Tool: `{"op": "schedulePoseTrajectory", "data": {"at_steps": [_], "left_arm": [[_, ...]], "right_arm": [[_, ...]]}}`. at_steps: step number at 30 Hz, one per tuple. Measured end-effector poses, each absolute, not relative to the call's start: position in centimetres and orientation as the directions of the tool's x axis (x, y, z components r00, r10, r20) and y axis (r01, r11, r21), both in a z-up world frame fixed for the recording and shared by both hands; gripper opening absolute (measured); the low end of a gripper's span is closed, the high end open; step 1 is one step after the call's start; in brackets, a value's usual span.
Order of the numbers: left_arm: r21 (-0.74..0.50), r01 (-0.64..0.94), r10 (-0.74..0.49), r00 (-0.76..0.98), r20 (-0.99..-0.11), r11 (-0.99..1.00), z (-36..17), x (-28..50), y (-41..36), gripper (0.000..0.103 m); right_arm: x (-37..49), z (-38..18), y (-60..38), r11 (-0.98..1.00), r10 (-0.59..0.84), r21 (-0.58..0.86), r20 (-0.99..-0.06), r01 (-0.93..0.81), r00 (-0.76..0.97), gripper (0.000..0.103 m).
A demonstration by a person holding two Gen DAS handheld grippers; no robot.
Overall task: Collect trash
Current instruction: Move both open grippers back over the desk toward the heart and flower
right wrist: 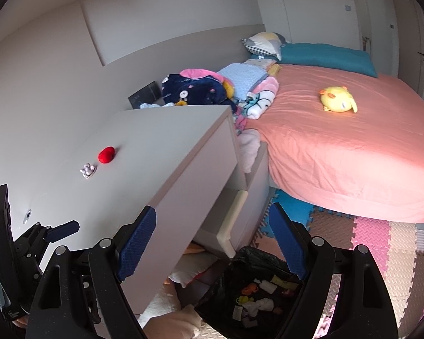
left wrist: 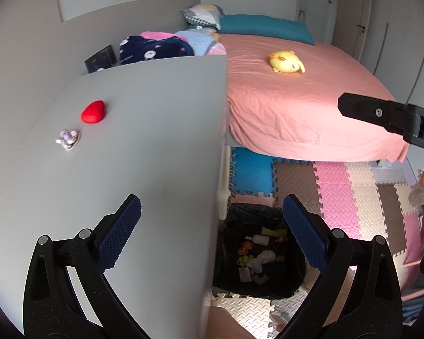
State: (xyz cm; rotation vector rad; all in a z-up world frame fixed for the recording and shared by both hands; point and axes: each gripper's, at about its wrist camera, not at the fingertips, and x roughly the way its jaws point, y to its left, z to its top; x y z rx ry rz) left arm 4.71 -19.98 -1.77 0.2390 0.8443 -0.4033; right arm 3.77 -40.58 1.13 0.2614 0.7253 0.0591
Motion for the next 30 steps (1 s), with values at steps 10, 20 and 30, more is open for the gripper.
{"op": "schedulePoseTrajectory", "data": {"at_steps": [10, 20, 30], "left_arm": [[-0.001, 0.342, -0.221, 0.606, -0.764, 0.940, -1.5, 7.3, -15.7, 0.097], [-0.050, 0.252, -0.201, 0.619, -0.760, 0.966, -1.5, 9.8, -11.4, 0.097], [-0.074, 0.186, -0.176, 0.623, -0.762, 0.980, -2.2, 12.5, -8.1, 0.097]], "right_arm": [[6.9, 1.3, -37.1, 0.968, 0.190, 0.251, -0.655, -0.027, 0.731, 0.082], [9.7, 1.0, -34.2, 0.968, 0.217, 0.244, -0.670, -0.065, 0.710, 0.082], [12.4, 0.3, -31.5, 0.965, 0.242, 0.244, -0.689, -0.095, 0.683, 0.082]]}}
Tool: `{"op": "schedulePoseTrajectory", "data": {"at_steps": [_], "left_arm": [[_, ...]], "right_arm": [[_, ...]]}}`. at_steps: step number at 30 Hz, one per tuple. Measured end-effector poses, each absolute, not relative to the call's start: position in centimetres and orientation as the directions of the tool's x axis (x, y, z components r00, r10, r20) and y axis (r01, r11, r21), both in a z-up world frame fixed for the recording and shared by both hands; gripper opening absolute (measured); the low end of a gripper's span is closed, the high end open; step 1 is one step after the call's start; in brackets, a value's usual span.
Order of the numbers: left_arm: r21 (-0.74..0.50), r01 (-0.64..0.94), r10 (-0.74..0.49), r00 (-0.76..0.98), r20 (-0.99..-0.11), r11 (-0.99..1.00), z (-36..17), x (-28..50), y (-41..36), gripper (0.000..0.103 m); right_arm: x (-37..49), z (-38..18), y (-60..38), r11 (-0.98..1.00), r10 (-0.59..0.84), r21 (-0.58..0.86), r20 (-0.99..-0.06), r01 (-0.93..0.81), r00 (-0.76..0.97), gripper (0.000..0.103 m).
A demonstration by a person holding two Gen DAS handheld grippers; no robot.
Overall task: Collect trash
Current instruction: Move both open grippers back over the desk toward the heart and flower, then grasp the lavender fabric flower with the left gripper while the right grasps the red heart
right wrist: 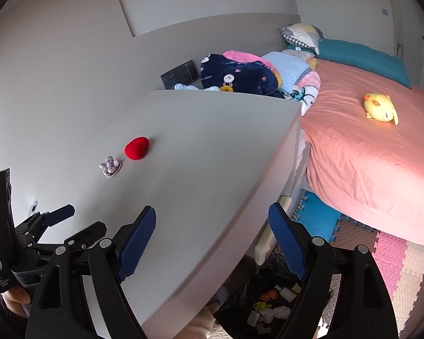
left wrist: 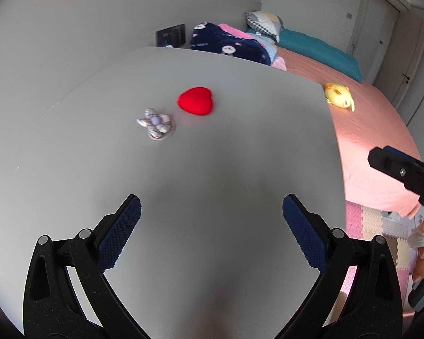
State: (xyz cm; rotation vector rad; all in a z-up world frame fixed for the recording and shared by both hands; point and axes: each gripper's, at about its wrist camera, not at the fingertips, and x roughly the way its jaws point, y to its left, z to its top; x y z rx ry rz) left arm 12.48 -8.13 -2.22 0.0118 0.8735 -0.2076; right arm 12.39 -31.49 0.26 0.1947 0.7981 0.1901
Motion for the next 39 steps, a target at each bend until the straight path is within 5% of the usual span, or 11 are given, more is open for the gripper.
{"op": "schedulePoseTrajectory", "data": {"at_steps": [8, 30, 39], "left_arm": [[-0.085, 0.148, -0.161, 0.632, -0.758, 0.985, -2.3, 14.9, -6.2, 0.096], [-0.099, 0.116, -0.149, 0.599, -0.787, 0.988, -3.8, 21.5, -3.9, 0.065], [-0.064, 0.109, -0.118, 0.615, -0.780, 0.992, -3.8, 22.1, -3.4, 0.032]], "right_arm": [[14.4, -0.7, -30.1, 0.965, 0.245, 0.241, -0.706, -0.100, 0.665, 0.082], [21.8, -1.4, -26.2, 0.962, 0.264, 0.249, -0.732, -0.113, 0.628, 0.082], [24.5, -1.8, -22.9, 0.959, 0.282, 0.243, -0.736, -0.148, 0.615, 0.082]]}}
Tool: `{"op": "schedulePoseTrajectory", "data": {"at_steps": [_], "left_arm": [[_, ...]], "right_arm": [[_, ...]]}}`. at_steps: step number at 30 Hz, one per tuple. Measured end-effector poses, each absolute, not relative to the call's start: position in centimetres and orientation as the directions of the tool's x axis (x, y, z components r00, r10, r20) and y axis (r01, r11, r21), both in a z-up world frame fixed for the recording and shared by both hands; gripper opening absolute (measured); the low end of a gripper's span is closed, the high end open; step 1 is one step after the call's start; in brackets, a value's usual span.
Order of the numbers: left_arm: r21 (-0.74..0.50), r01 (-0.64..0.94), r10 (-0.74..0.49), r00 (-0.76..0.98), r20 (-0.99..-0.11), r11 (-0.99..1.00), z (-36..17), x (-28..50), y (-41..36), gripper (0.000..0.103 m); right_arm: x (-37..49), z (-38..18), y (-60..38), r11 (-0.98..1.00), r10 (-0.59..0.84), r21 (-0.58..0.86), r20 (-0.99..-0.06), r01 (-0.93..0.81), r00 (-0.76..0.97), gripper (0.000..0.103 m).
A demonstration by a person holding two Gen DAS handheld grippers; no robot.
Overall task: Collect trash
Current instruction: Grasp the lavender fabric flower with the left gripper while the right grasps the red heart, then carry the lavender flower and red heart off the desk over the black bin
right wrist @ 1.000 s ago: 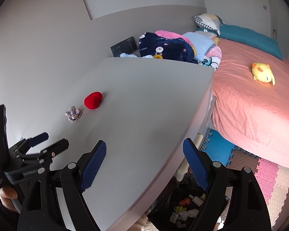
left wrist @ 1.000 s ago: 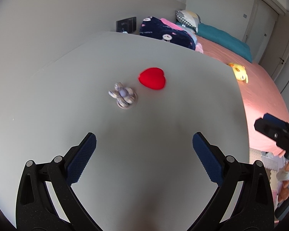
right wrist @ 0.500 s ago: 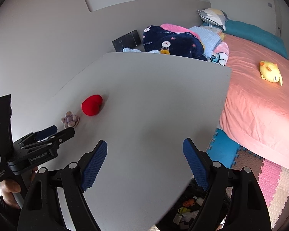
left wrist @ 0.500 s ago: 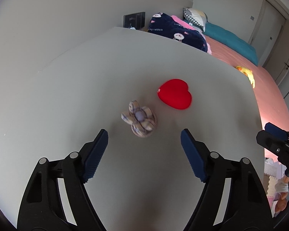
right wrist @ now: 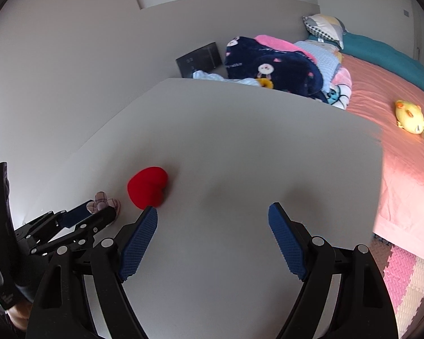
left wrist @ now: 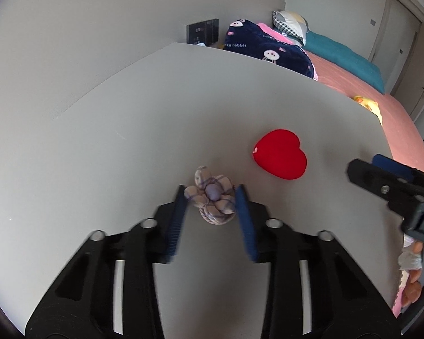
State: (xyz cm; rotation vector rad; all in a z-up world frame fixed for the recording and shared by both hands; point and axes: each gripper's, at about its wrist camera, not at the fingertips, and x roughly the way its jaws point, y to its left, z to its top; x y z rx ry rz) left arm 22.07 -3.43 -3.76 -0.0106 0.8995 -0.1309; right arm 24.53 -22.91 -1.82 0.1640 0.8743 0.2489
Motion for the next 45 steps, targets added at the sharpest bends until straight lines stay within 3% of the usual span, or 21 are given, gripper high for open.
{"op": "schedulePoseTrajectory", "data": {"at_steps": [4, 7, 15, 22, 26, 45], "left_arm": [[-0.096, 0.115, -0.147, 0.632, -0.761, 0.989, -3.4, 22.0, -3.1, 0.020], [-0.125, 0.099, -0.159, 0.640, -0.752, 0.987, -3.3, 22.1, -2.6, 0.017], [-0.098, 0.007, -0.073, 0.725, -0.685, 0.995, -1.8, 21.2, -1.0, 0.017], [-0.110, -0.009, -0.070, 0.725, -0.686, 0.994, -1.8, 21.6, -0.1, 0.017], [-0.128, -0.011, -0.081, 0.720, -0.689, 0.992, -2.0, 21.7, 0.3, 0.017], [-0.168, -0.001, -0.116, 0.716, -0.688, 0.986, -1.5, 21.5, 0.3, 0.017]], "right_arm": [[25.3, -2.1, -21.5, 0.960, 0.281, 0.226, -0.743, -0.168, 0.608, 0.082], [25.7, -2.1, -20.8, 0.961, 0.277, 0.214, -0.746, -0.176, 0.606, 0.079], [26.4, -2.7, -18.7, 0.959, 0.280, 0.185, -0.756, -0.216, 0.591, 0.069], [27.6, -2.9, -16.5, 0.953, 0.293, 0.186, -0.760, -0.239, 0.580, 0.063], [28.3, -3.2, -15.2, 0.957, 0.272, 0.154, -0.767, -0.246, 0.581, 0.048], [26.8, -1.5, -16.7, 0.948, 0.300, 0.170, -0.757, -0.269, 0.580, 0.048]]}}
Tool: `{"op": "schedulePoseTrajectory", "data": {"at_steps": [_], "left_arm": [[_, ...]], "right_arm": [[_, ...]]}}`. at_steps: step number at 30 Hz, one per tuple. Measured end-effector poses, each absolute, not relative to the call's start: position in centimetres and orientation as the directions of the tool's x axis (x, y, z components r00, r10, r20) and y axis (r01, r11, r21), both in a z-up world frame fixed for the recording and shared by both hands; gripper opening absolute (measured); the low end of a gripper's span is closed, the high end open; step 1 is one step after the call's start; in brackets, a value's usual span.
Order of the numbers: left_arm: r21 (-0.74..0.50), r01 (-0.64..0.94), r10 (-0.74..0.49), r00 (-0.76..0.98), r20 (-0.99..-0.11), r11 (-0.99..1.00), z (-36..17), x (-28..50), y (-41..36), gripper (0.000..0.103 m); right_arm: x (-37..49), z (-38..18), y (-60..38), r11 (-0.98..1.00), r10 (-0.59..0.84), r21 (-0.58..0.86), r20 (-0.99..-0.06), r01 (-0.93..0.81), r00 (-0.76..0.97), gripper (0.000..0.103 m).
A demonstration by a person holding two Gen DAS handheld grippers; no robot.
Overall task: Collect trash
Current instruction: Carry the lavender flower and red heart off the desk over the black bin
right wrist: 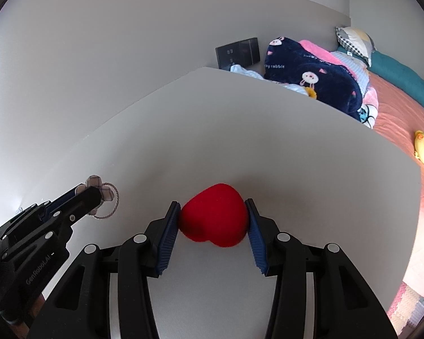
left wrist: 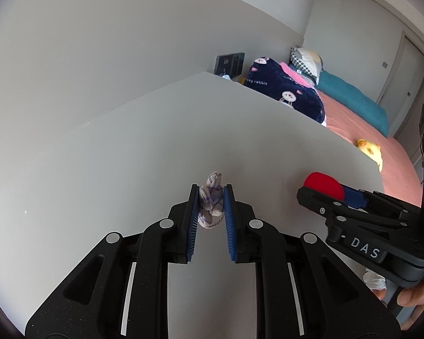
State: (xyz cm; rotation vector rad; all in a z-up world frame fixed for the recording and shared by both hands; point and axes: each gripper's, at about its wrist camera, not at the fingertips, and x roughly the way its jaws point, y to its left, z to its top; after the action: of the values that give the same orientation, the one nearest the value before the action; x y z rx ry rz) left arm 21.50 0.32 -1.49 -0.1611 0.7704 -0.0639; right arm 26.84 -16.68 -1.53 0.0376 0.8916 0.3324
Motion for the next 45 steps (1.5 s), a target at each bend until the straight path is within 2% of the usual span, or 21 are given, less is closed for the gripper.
{"op": "schedulePoseTrajectory", "data": {"at_steps": [28, 45], "left_arm": [[-0.125, 0.115, -0.169, 0.729, -0.664, 0.985, 3.4, 12.7, -7.3, 0.017], [-0.105, 0.205, -0.223, 0.715, -0.663, 0.973, 3.7, 8.3, -11.7, 0.017]], "right_arm": [[15.3, 5.1, -25.2, 0.961, 0.277, 0.185, -0.679, -0.207, 0.680, 0.048], [8.6, 5.8, -29.4, 0.972, 0.234, 0.180, -0.656, -0.152, 0.717, 0.048]]}}
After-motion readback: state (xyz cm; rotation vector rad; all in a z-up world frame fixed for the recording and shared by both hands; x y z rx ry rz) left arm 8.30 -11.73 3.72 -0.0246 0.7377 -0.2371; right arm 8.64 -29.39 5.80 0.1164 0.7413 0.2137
